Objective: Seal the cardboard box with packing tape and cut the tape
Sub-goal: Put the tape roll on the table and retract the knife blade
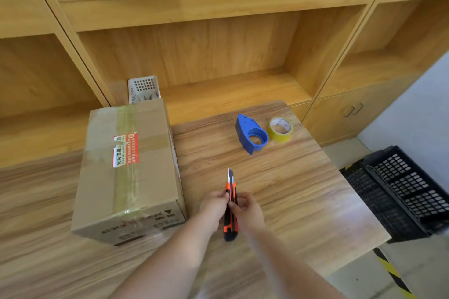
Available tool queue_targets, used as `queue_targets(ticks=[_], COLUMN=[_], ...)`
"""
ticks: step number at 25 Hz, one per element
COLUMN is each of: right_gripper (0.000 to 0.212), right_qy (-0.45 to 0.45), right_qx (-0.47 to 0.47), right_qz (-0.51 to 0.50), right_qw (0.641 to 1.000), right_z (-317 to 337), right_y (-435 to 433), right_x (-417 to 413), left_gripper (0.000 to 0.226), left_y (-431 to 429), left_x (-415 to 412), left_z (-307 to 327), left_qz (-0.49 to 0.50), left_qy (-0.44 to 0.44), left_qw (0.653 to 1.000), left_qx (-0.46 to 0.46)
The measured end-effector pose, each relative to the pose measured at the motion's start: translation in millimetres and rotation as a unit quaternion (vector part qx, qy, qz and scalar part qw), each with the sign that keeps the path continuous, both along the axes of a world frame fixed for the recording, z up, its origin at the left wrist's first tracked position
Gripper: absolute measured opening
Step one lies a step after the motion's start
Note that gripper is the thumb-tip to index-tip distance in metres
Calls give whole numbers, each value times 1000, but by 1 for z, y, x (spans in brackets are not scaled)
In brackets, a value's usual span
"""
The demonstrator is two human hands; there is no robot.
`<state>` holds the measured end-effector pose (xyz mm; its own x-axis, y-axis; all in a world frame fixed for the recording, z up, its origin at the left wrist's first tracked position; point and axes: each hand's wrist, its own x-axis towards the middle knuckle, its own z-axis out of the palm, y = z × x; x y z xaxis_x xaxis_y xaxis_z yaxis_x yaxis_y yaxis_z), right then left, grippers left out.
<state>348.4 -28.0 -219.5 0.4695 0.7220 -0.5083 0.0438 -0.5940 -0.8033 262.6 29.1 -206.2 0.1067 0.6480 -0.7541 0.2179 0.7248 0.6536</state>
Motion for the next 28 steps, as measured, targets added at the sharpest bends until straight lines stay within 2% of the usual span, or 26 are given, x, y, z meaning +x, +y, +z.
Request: queue_targets(ticks=[6, 10, 15, 20, 24, 28], right_gripper=[29, 41, 27, 26, 24, 29], right_qy=[31, 76, 89, 97, 106, 115], right_qx=[167, 185, 264, 347, 380, 392], right_qz=[-35, 32, 89, 128, 171, 225], right_qw=[985, 979, 956, 924, 903, 885], right_z=[90, 161, 257, 328, 355, 362], right_y=[45, 73, 91, 96, 94, 89], right_x=[24, 30, 22, 5, -6, -8], left_gripper=[22, 22, 22, 19, 19, 20], left_y=[46, 63, 76, 76, 72, 71], left_x=[12, 13, 2, -17, -32, -43], left_z=[87, 157, 248, 327, 360, 367], left_qz=[27, 20, 3, 14, 24, 27], left_qy=[-125, -189, -205, -224, -221, -202], left_qw=[985, 961, 928, 888, 877, 877], left_qx=[119, 201, 312, 402, 427, 436])
